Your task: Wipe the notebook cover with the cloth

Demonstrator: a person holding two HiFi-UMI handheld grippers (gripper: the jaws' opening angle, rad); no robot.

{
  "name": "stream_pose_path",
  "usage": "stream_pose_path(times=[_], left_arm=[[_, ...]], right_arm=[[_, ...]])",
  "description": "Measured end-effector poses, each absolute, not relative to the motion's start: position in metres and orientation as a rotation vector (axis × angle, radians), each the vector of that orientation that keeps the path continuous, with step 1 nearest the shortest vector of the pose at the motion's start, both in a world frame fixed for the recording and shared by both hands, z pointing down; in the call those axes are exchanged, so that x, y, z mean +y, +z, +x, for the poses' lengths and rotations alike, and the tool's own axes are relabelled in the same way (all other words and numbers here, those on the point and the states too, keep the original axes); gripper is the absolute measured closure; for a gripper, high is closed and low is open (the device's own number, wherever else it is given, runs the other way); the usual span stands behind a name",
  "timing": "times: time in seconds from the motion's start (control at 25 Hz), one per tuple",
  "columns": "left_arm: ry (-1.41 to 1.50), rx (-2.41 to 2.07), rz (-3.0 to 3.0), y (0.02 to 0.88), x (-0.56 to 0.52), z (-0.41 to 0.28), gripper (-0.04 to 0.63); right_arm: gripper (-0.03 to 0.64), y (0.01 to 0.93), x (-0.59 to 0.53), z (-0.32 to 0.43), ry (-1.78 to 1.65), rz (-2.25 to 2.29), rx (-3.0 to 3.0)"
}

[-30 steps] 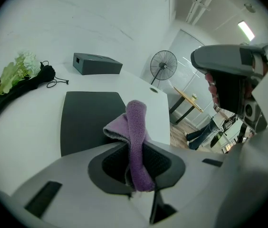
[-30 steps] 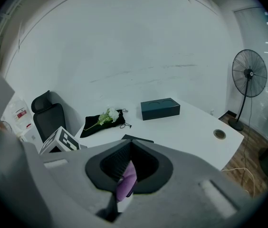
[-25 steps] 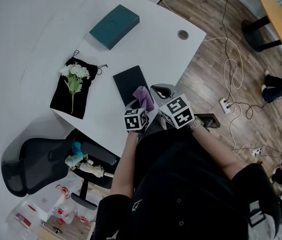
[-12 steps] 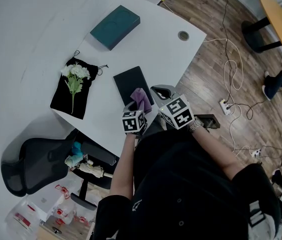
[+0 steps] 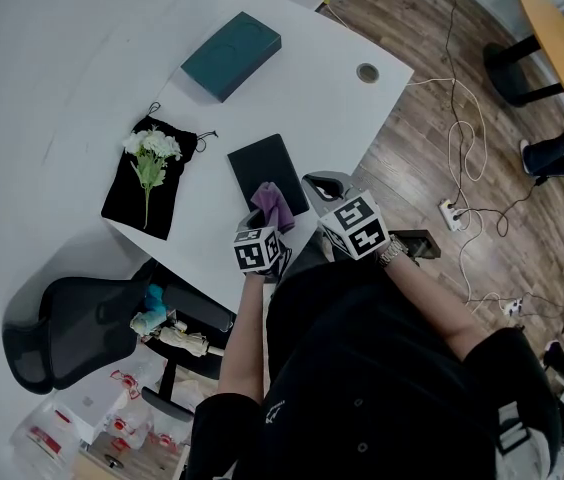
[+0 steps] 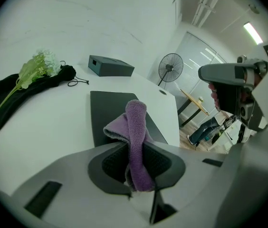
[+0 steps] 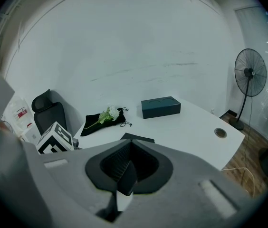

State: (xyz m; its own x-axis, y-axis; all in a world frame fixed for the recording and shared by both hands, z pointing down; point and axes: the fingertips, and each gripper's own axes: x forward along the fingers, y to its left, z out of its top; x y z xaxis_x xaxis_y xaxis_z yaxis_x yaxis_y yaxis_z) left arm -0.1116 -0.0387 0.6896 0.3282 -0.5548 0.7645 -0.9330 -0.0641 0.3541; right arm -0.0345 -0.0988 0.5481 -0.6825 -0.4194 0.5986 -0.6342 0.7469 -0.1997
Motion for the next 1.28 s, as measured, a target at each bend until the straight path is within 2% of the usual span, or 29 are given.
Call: stream_pose_path(times=[1.28], left_arm=[[0.544, -1.503, 1.574, 0.686, -0.011, -0.179, 0.52]], right_arm=[[0.614, 0.546, -0.095, -0.041, 0.523, 0.774, -2.42]])
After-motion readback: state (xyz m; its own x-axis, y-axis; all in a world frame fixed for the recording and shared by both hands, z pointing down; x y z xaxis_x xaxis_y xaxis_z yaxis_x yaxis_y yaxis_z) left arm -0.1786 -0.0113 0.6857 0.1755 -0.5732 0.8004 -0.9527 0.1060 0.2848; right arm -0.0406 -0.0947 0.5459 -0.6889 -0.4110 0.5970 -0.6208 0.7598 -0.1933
